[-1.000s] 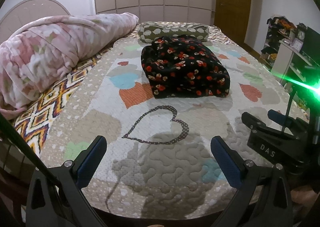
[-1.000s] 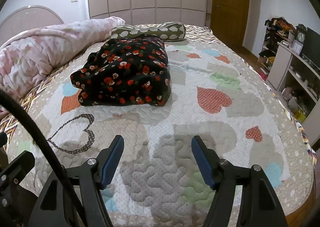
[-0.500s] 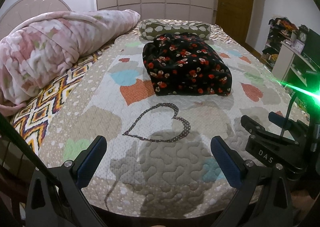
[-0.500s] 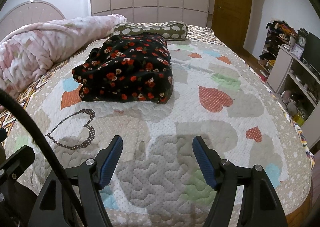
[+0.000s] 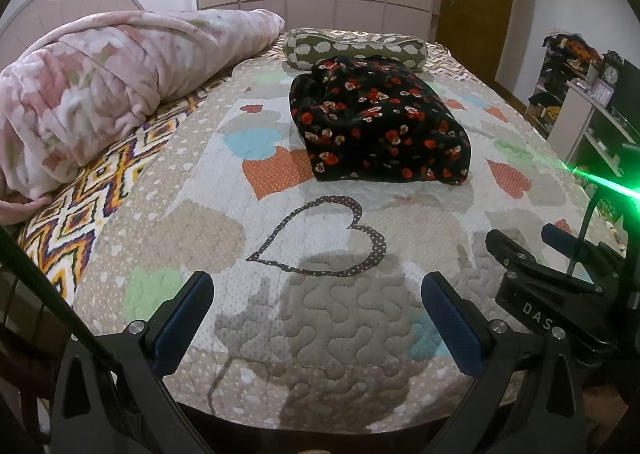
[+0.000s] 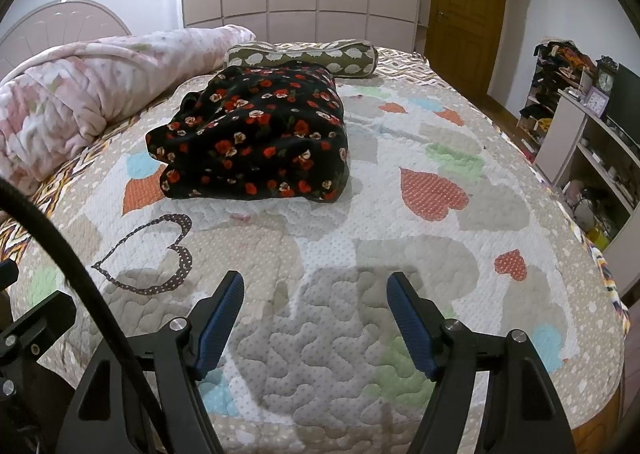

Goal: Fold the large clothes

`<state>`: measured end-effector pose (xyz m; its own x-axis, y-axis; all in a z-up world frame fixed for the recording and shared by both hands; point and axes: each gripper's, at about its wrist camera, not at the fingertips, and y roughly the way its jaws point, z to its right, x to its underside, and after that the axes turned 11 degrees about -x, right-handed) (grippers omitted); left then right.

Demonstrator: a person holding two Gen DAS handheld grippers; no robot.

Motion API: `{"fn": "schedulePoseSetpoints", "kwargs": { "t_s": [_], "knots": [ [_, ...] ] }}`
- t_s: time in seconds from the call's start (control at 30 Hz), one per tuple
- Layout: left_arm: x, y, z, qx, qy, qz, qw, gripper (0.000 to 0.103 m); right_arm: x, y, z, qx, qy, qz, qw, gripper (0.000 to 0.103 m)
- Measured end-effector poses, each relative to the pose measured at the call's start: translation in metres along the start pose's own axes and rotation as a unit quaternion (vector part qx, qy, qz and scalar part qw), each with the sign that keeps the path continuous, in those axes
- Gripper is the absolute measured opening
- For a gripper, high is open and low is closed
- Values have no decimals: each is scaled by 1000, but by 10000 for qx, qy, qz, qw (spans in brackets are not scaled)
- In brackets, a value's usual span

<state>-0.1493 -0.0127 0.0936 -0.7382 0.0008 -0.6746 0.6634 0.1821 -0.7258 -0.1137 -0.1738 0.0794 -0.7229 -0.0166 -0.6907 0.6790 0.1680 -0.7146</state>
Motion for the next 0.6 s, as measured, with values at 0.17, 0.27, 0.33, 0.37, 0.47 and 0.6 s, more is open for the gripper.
{"fn": "schedulePoseSetpoints", "kwargs": {
  "t_s": [0.17,0.27,0.33,0.37,0.47,0.6],
  "knots": [
    [0,0,-2,10,-72,8,10000,103,2,1,0,-17,1,-22,10000,77],
    [0,0,-2,17,-67,13,10000,103,2,1,2,-24,5,-31,10000,77],
    [0,0,-1,7,-66,13,10000,103,2,1,2,-28,1,-33,10000,77],
    [0,0,-1,15,-59,11,10000,103,2,1,1,-28,-1,-33,10000,77],
    [0,0,-1,23,-57,1,10000,103,3,1,1,-29,-3,-37,10000,77],
    [0,1,-2,17,-92,-33,10000,103,3,2,2,-42,5,-52,10000,78]
  ]
}}
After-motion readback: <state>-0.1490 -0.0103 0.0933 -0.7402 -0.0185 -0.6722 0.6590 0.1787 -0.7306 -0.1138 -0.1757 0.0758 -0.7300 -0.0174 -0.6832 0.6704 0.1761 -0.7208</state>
